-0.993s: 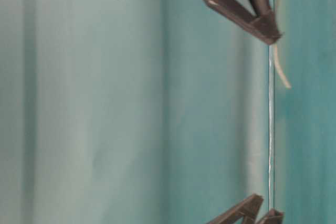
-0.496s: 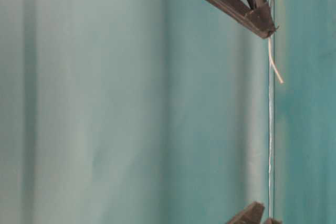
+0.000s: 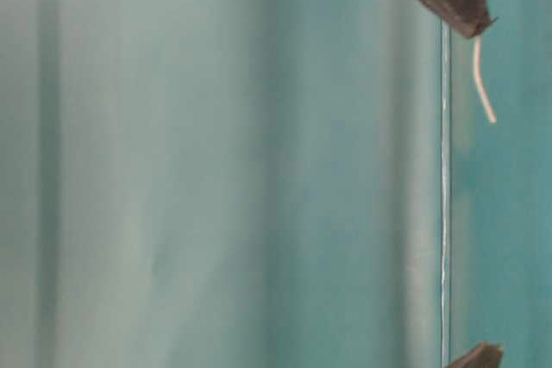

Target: Insert the wire through the hole in the metal fitting marked with a red label. (retake)

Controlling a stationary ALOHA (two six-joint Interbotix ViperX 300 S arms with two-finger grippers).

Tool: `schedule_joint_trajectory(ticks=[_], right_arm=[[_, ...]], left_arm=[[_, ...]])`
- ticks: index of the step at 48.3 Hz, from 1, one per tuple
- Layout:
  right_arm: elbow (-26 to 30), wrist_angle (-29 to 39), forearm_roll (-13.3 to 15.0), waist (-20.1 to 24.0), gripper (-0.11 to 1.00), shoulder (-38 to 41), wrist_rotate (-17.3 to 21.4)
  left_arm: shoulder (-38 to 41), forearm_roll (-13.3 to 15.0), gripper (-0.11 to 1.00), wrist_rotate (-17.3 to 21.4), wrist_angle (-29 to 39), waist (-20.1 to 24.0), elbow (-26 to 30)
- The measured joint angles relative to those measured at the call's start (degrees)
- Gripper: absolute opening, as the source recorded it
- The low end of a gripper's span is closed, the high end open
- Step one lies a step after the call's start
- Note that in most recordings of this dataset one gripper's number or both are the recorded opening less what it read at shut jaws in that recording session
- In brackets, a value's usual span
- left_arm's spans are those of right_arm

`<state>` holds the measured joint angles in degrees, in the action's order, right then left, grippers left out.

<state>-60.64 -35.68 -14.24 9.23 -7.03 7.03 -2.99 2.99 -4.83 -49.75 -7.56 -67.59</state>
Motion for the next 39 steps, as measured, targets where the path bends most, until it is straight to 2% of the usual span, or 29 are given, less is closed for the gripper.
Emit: schedule_joint_trajectory(ticks=[11, 15, 21, 25, 39], right_arm=[[0.00, -7.03, -10.99, 7.47, 0.02, 3.25, -8.00], [0.09, -9.58, -14.94, 10.37, 0.02, 4.83, -9.93], [0.88, -13.80, -19.07, 14.33, 0.02, 8.00, -11.25], [1.58, -15.91, -20.30, 16.08, 0.02, 10.11, -11.34], [3.96, -22.59, -21.80, 19.16, 0.02, 17.84, -11.43]], left_arm=[[8.79, 0.18, 0.67, -0.09, -9.14, -2.29, 2.46], [11.43, 0.26, 0.67, -0.09, -10.81, -2.81, 3.60], [14.24, 0.18, 0.67, -0.09, -12.22, -3.34, 5.01], [15.21, 0.26, 0.67, -0.09, -13.18, -3.78, 5.62], [17.75, 0.26, 0.67, -0.26, -17.67, -5.63, 6.42]])
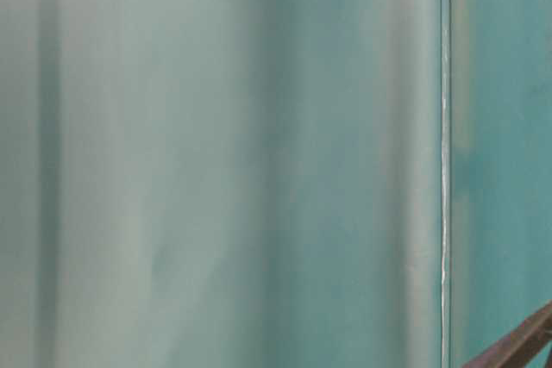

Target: Insert the wire through the hole in the metal fitting marked with a red label. (retake)

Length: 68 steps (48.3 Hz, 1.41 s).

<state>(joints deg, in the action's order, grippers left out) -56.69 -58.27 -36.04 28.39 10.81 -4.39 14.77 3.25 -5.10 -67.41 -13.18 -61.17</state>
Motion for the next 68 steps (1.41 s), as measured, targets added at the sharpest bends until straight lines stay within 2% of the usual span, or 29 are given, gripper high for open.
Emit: schedule_joint_trajectory(ticks=[11, 19, 30, 68], right_arm=[[0.62, -4.57, -3.25, 2.37, 0.02, 3.96, 0.00], [0.70, -8.00, -4.31, 3.96, 0.02, 6.06, 0.00], [0.79, -10.28, -4.31, 4.92, 0.02, 8.26, 0.00], [2.11, -13.27, -4.75, 5.01, 0.02, 10.99, 0.00]], left_arm=[[2.81, 0.35, 0.67, -3.96, -0.97, -1.85, 2.02], [5.19, 0.35, 0.67, -4.22, -1.05, -2.37, 3.96], [8.44, 0.35, 0.67, -4.31, -1.49, -2.72, 6.59], [8.61, 0.44, 0.67, -4.48, -1.85, -2.72, 6.77]])
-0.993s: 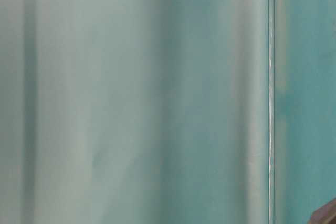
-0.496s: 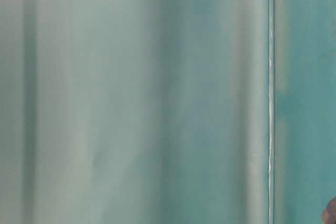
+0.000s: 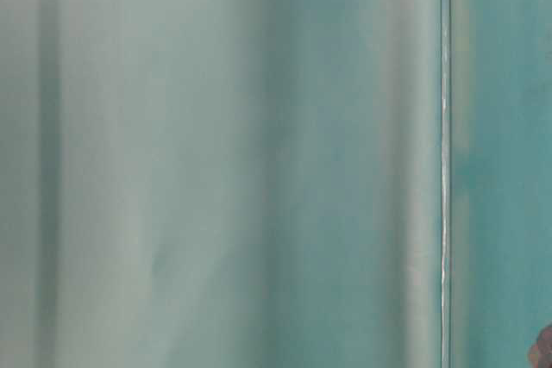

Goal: Insert the wire through the hole in the metal fitting marked with a red label. (retake)
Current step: 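Align the wire tip with the red-marked hole and push it through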

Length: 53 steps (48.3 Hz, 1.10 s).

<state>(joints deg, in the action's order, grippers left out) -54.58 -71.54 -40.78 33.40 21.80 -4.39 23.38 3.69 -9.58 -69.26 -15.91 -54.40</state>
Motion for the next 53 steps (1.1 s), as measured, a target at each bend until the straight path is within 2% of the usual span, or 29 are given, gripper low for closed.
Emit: schedule_joint_trajectory(ticks=[53], right_arm=[[1.67, 0.09, -0.18, -0.26, 0.02, 0.62, 1.32]], left_arm=[[0.09, 0.00, 0.67, -0.09, 0.00, -0.09, 0.00]])
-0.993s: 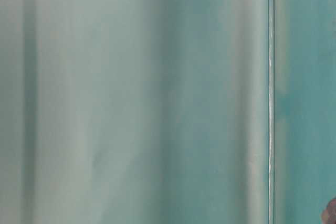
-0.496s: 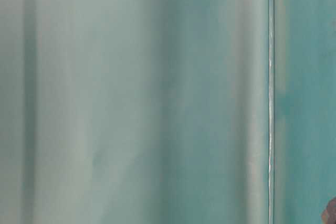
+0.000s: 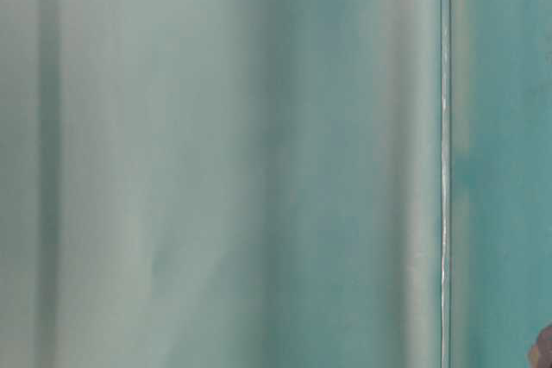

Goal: Insert the wire through the hole in the metal fitting marked with a red label. (retake)
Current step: 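Align the wire tip with the red-marked hole and push it through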

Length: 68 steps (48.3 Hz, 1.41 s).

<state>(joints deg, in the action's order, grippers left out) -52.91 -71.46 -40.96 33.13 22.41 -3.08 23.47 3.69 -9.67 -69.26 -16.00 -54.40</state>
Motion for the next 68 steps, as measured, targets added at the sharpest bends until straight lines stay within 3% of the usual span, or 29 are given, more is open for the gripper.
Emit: schedule_joint_trajectory(ticks=[10, 68], right_arm=[[0.09, 0.53, -0.97, -0.18, 0.02, 0.09, 1.32], [3.08, 2.02, -0.97, -1.23, 0.02, 1.76, 0.70]], left_arm=[[-0.09, 0.09, 0.67, 0.00, 0.00, 0.09, 0.00], [-0.09, 0.09, 0.67, 0.00, 0.09, 0.00, 0.09]])
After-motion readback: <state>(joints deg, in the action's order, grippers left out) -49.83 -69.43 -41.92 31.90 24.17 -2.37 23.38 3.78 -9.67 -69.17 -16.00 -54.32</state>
